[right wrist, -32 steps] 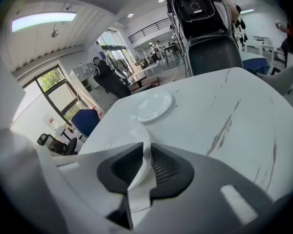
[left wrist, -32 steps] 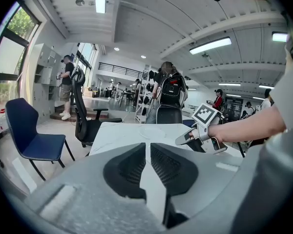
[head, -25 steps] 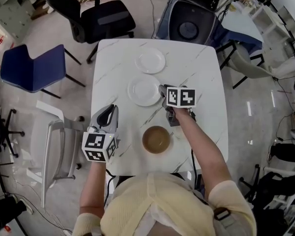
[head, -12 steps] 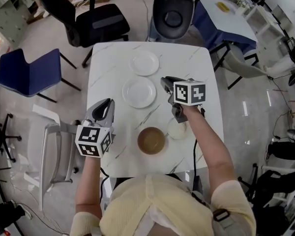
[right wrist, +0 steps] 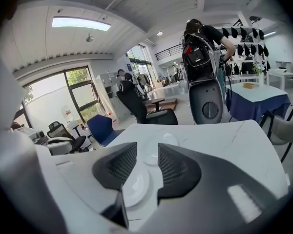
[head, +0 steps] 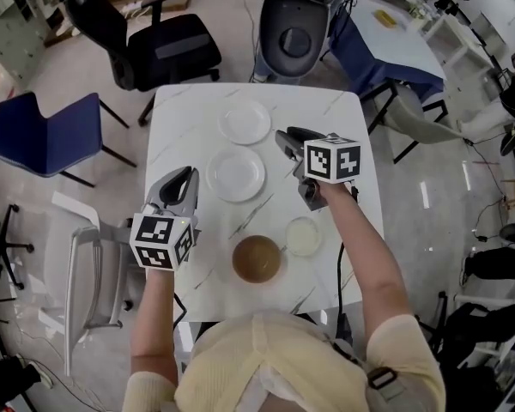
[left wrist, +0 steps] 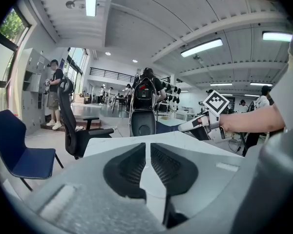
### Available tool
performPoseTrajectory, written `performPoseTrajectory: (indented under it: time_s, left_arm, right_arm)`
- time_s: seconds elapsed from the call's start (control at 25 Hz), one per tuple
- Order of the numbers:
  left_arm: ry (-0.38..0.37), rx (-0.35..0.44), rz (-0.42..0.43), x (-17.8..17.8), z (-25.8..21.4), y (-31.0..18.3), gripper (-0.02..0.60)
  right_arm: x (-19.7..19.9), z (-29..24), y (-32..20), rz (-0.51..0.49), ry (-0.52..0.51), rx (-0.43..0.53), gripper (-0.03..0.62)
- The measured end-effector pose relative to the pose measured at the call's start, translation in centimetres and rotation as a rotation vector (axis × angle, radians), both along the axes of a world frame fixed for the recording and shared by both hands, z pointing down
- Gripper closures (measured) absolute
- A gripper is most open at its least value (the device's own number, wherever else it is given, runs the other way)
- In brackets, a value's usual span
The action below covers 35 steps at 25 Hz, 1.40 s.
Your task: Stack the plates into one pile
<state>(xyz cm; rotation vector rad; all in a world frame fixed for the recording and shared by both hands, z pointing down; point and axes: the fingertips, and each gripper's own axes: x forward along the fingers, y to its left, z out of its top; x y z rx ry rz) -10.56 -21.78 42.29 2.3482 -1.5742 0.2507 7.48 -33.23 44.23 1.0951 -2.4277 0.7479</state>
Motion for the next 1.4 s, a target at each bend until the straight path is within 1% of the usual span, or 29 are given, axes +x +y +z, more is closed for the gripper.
performPoseTrajectory:
  time_s: [0.2, 0.28, 0.52, 0.72, 0.88, 1.08, 1.24, 1.4]
  left_arm:
    - [0.006, -0.021, -0.010, -0.1, 1.3, -1.0, 0.560]
    - [0.008, -0.036, -0.014, -0.1, 2.0, -1.3, 0.560]
    - [0.045, -0.075, -0.053, -0.4, 3.6, -2.6, 0.558]
    - [0.041, -0.088, -0.038, 0.1, 4.8, -3.2, 0.551]
    - [0.047, -0.098, -0.039, 0.1, 5.7, -3.5, 0.551]
    - [0.046, -0.111, -0.033, -0.1, 6.6, -3.8, 0.549]
    - [0.051, -0.121, -0.030, -0.2, 7.1, -3.8, 0.545]
    - [0.055, -0.127, -0.030, 0.0, 7.5, -4.0, 0.545]
  right_arm:
    - [0.0, 0.7, -1.9, -0.005, 0.010, 0.007, 0.437]
    - [0.0, 1.4, -2.9, 0.003, 0.015, -0.006, 0.433]
    - [-0.5, 4.9, -5.4, 0.056, -0.029, -0.129, 0.431]
    - [-0.5, 7.9, -7.3, 0.110, -0.074, -0.221, 0.442]
    - [-0.4, 10.3, -8.3, 0.126, -0.042, -0.252, 0.442]
    - [-0.9, 12.0, -9.3, 0.165, -0.053, -0.277, 0.447]
    - [-0.6, 13.0, -9.9, 0.202, -0.024, -0.296, 0.447]
    - [-0.7, 13.5, -10.2, 0.196, 0.008, -0.300, 0.447]
